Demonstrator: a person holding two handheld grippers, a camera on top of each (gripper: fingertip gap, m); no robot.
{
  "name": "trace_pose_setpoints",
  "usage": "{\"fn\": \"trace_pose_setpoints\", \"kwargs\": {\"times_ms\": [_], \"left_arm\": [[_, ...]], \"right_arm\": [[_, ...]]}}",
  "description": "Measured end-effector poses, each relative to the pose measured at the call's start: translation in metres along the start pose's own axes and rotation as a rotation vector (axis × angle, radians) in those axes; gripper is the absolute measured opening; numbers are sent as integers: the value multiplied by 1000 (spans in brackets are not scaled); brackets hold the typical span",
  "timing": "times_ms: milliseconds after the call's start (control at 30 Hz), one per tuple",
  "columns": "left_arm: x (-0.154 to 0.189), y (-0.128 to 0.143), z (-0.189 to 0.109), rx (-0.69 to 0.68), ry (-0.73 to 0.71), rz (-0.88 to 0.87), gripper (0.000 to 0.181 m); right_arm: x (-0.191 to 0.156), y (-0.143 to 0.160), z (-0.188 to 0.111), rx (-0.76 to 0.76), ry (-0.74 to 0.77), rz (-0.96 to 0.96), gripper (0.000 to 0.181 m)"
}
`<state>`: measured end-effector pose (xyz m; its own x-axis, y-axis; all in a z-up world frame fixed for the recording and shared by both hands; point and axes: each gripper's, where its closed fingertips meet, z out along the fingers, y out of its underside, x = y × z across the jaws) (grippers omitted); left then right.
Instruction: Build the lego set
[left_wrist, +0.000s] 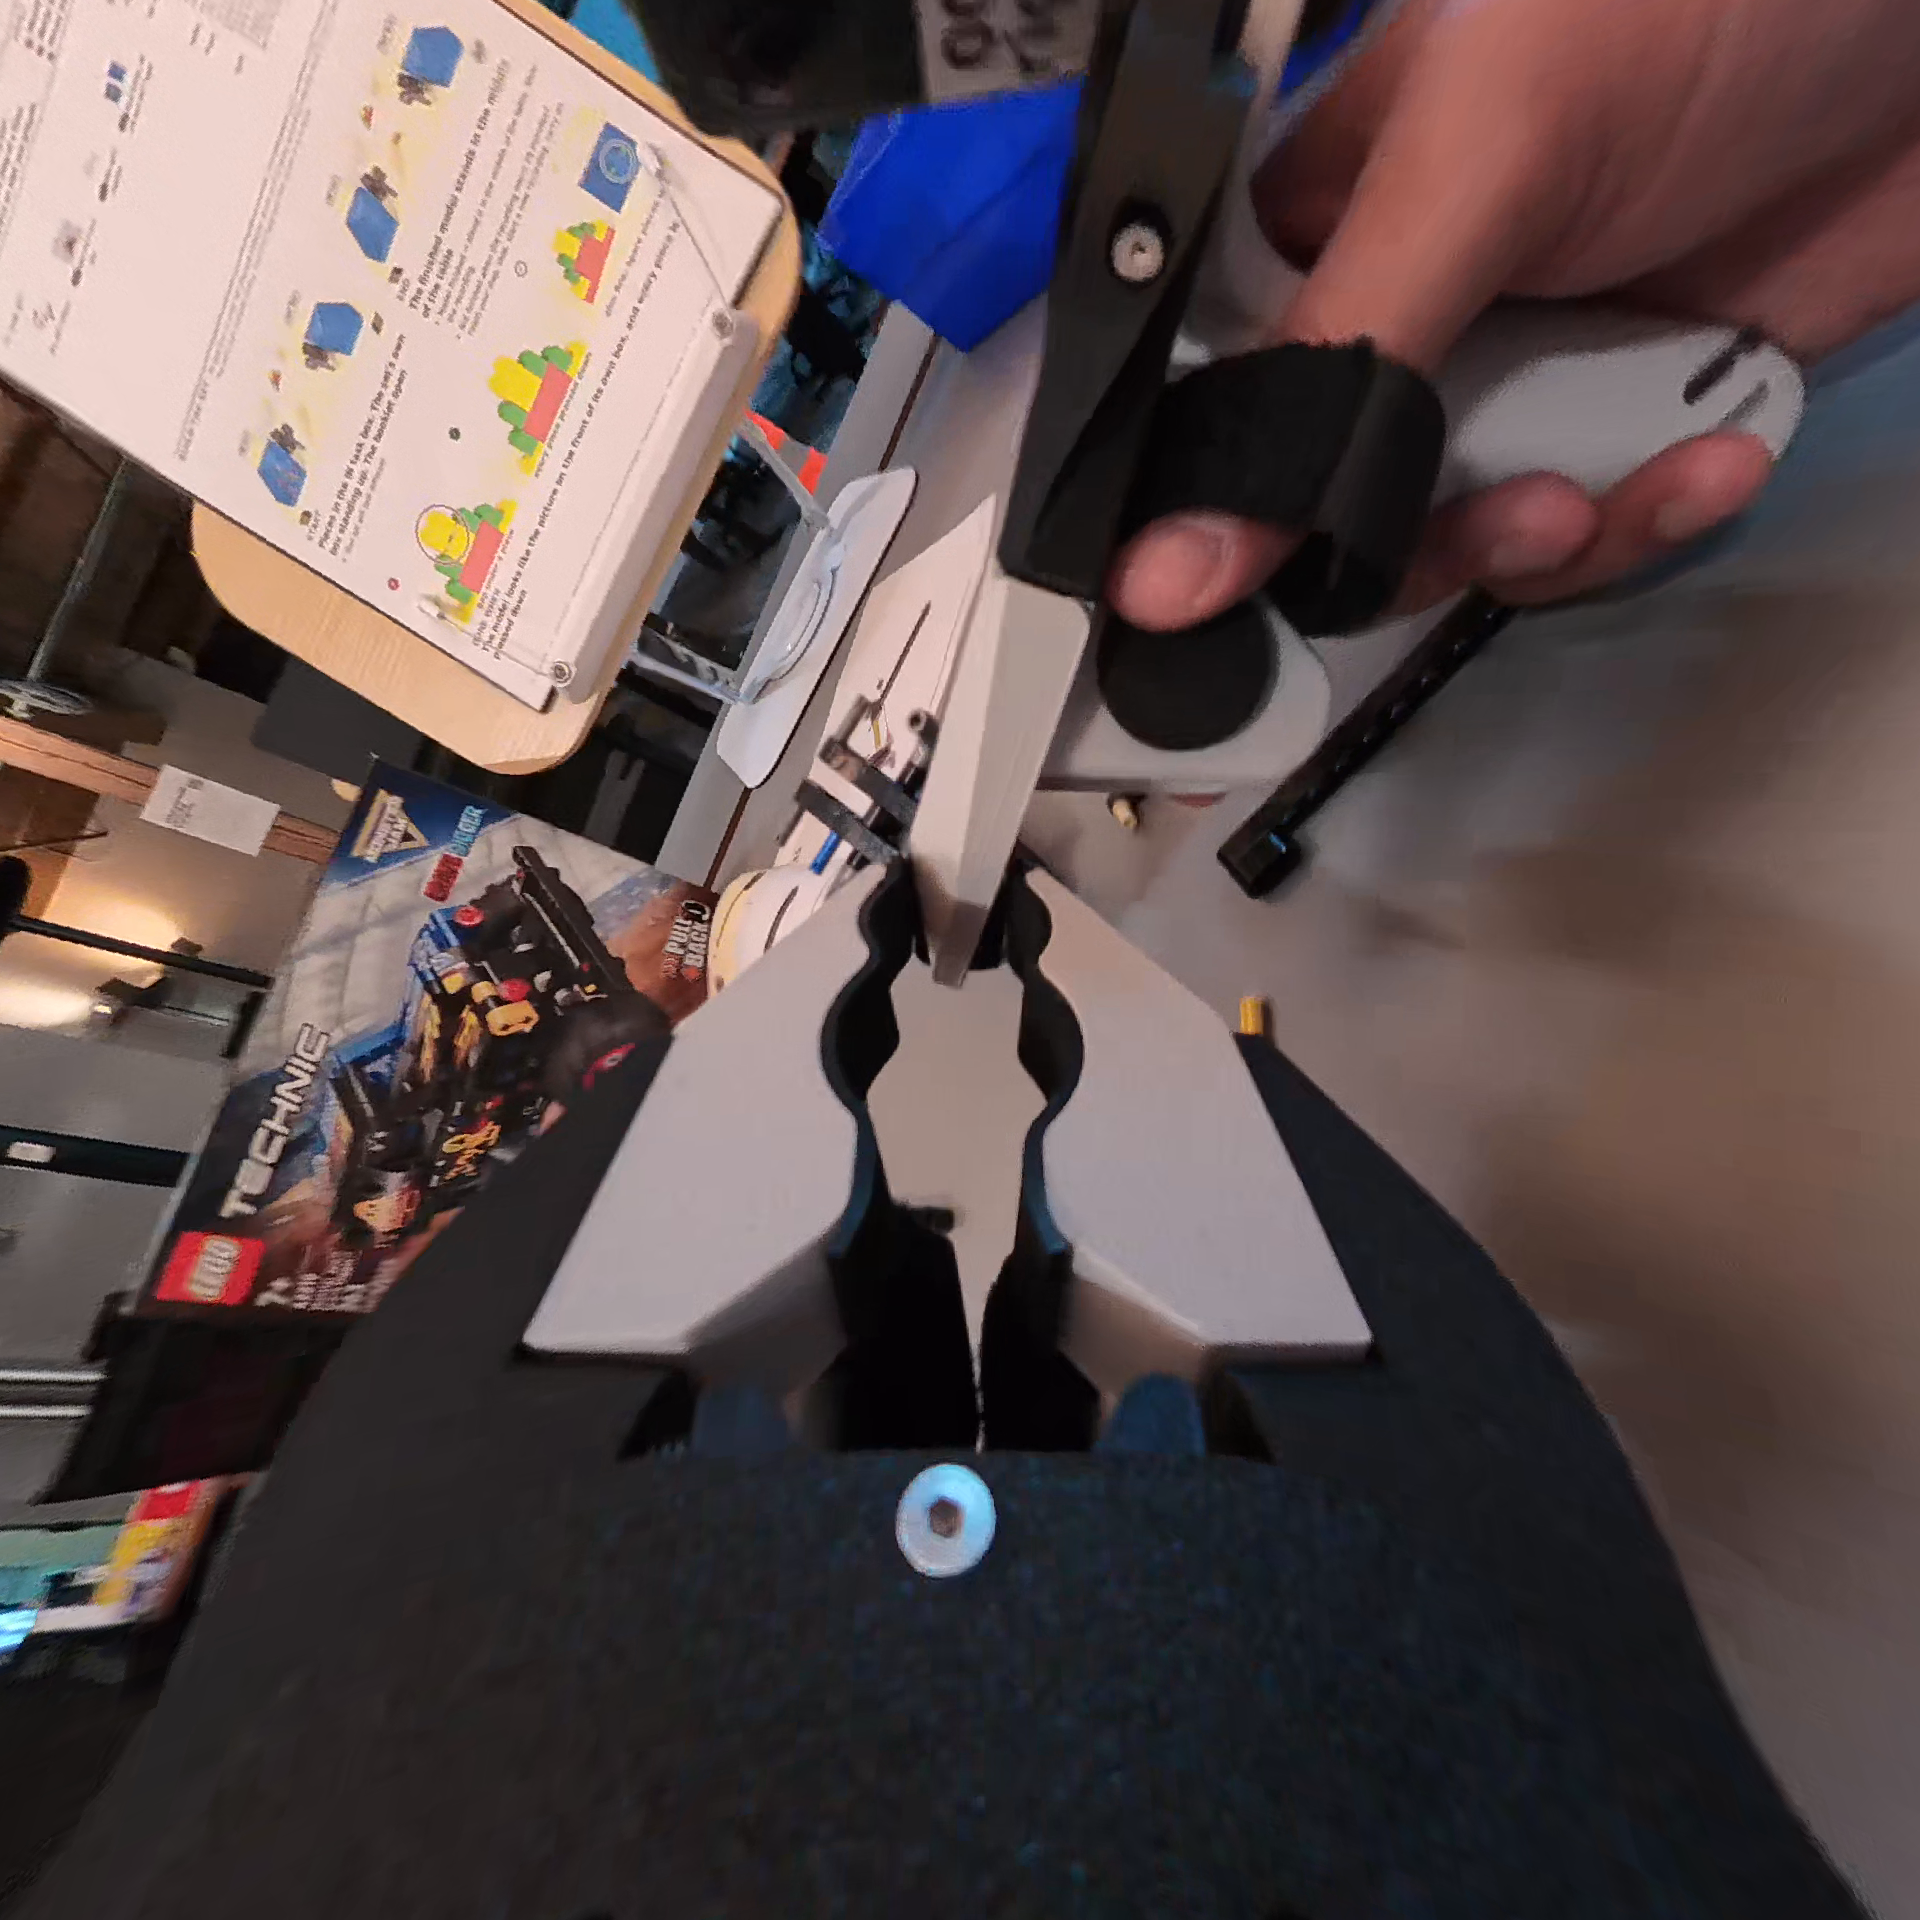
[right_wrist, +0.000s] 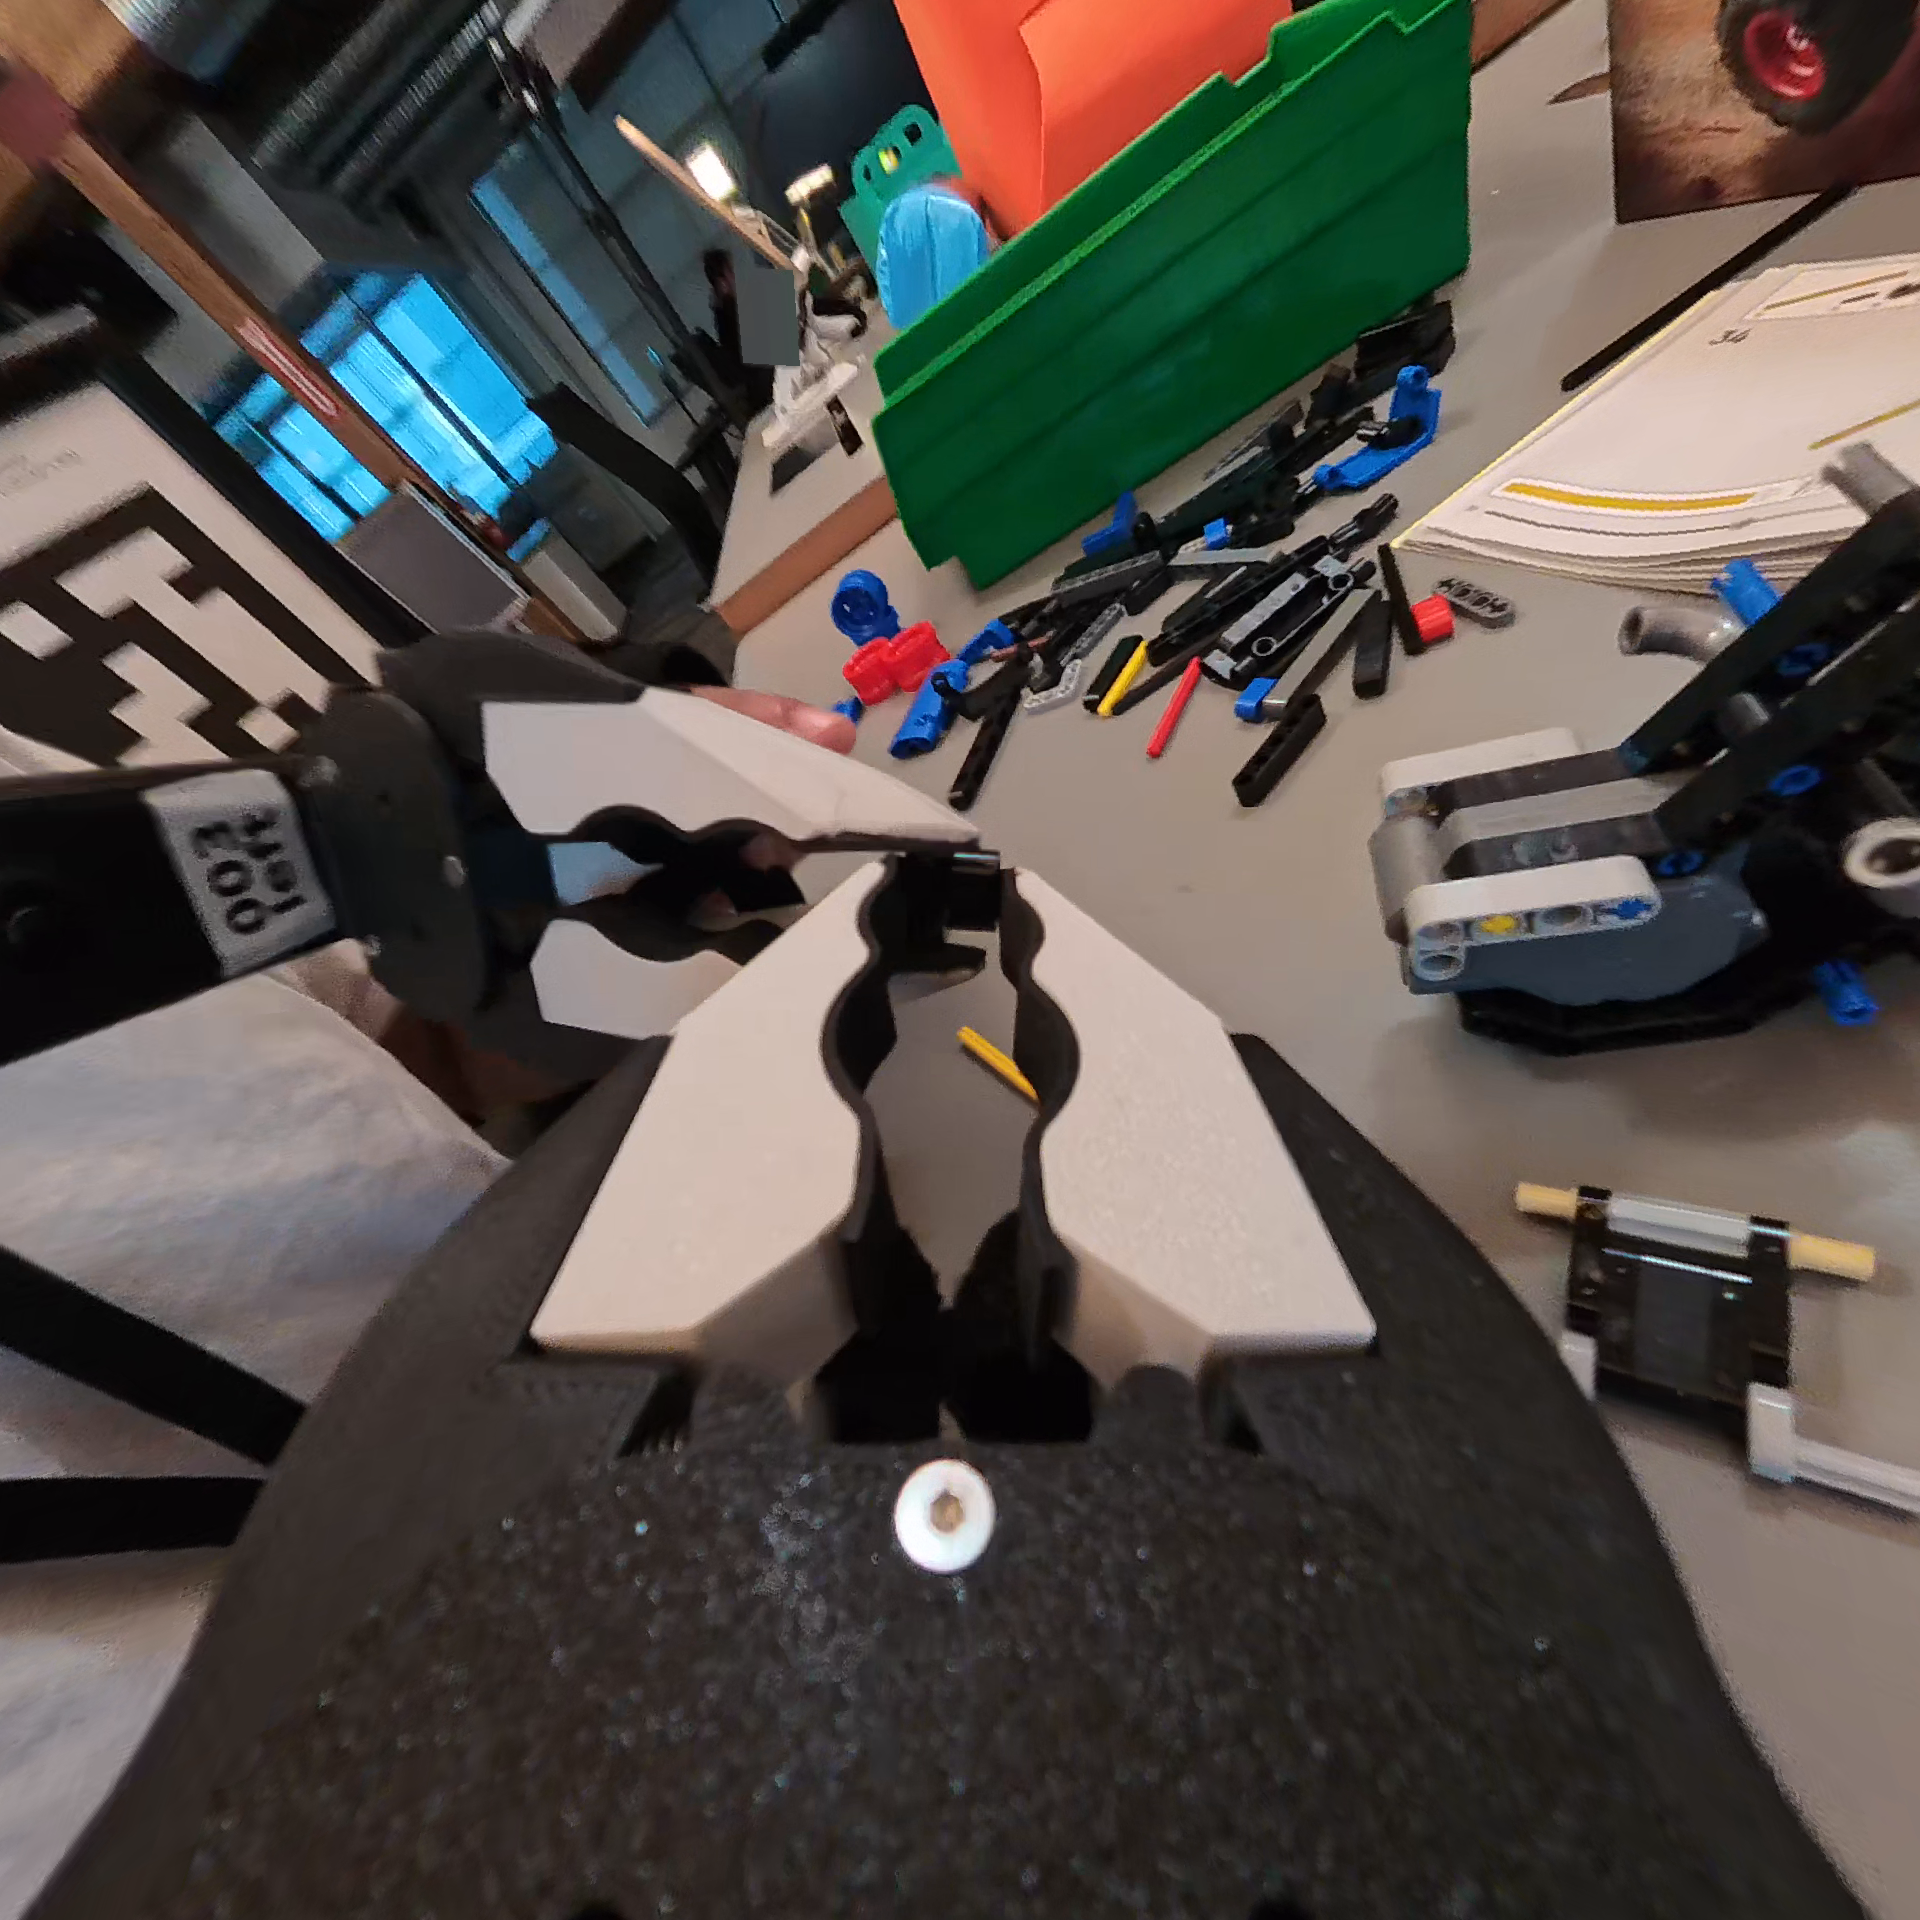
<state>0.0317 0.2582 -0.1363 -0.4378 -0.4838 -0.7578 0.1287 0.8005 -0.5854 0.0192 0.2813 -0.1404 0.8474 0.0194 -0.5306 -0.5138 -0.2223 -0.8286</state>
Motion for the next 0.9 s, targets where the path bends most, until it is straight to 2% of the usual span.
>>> {"fn": "trace_pose_setpoints", "kwargs": {"times_ms": [100,200,333,467,600,900], "left_arm": [[-9,-3,-6,58,16,-166,30],[-19,-5,-15,124,17,-287,32],[-15,-14,-22,234,42,-349,31],[-10,-19,-23,304,69,-374,30],[-5,-2,-11,265,89,-459,27],[0,-3,-9,273,117,-479,27]], "right_arm": [[-1,-11,-8,80,-76,114,16],[-10,-26,-19,175,-191,195,15],[-25,-34,-24,213,-319,238,15],[-26,-30,-21,199,-278,180,15],[-16,-33,-25,229,-211,149,15],[-14,-34,-28,247,-238,209,15]]}}
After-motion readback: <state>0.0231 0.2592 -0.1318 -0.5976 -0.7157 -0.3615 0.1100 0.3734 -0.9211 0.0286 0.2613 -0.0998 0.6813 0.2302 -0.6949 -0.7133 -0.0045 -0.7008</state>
